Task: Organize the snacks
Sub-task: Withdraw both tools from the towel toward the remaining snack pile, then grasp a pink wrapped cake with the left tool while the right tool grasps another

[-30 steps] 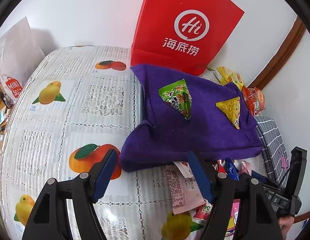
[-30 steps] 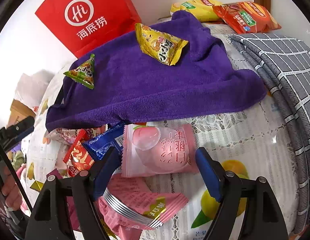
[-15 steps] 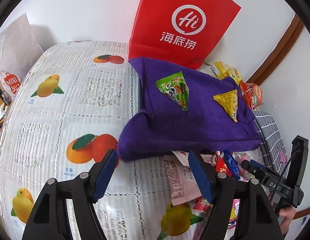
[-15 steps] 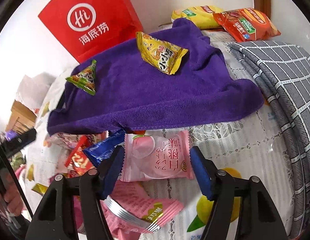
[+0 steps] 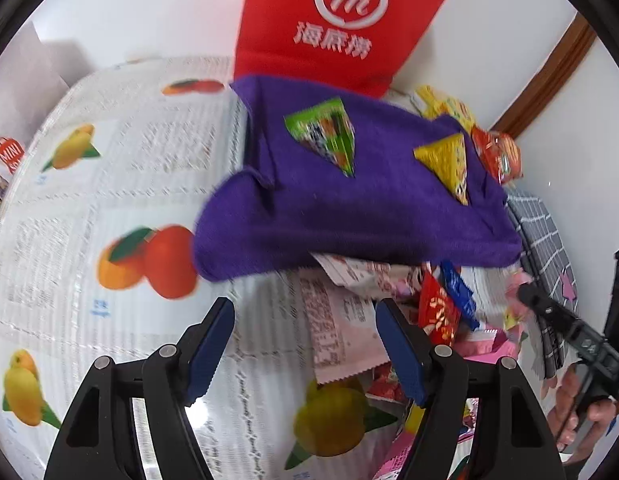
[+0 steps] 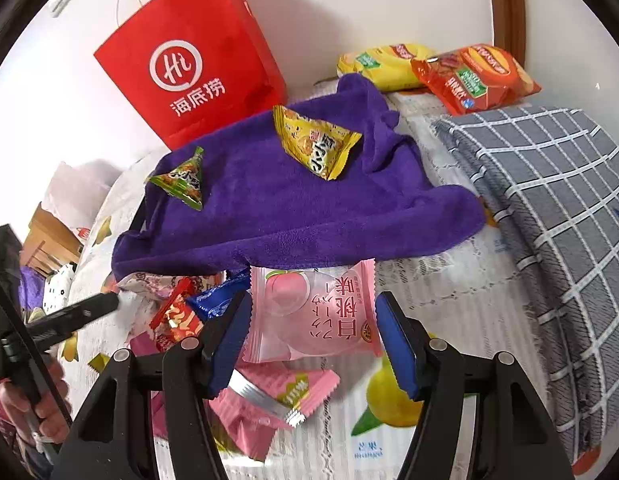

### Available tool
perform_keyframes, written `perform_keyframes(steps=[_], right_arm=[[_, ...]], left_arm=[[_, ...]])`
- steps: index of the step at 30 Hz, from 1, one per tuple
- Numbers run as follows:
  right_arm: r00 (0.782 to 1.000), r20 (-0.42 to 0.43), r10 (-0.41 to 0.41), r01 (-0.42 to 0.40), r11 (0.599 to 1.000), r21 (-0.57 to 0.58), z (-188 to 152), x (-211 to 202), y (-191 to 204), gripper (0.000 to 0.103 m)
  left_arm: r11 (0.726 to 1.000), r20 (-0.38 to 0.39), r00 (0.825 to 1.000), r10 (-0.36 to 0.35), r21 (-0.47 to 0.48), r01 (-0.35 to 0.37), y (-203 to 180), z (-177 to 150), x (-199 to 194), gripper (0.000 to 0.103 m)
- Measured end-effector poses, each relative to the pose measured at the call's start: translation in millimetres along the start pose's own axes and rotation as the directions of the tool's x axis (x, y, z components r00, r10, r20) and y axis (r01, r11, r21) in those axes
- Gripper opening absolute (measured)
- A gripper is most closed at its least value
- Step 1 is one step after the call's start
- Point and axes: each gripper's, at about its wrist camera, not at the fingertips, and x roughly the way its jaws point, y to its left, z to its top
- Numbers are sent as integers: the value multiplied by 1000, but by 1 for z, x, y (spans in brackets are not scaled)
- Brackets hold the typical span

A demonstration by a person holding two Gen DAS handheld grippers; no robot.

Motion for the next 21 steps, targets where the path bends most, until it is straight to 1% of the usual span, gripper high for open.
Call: perform_keyframes(steps=[4,7,10,17,21], right_arm=[[1000,25,5,-4,1000,-10,-2,-13,1,63],[999,34,10,-10,1000,-15,-2,-19,3,63],[999,40,11,-10,1000,-30,-2,-23,7,63],[998,59,23,-19,998,-62,-3,-28,19,63],[999,49,22,-19,998,-67,-4,-27,23,63]], left_arm=[[1000,-36,999,-2,-2,2,-6,-4,16,71],[1000,-48,999,12,11,-11,-12,-5,27,71],[999,-30,999,36,34,-35,-15,-5,30,71],[997,-22,998,53,66,-51,-12,-6,29,75],[988,-7,995,101,115,-100,-21,-4,36,75]])
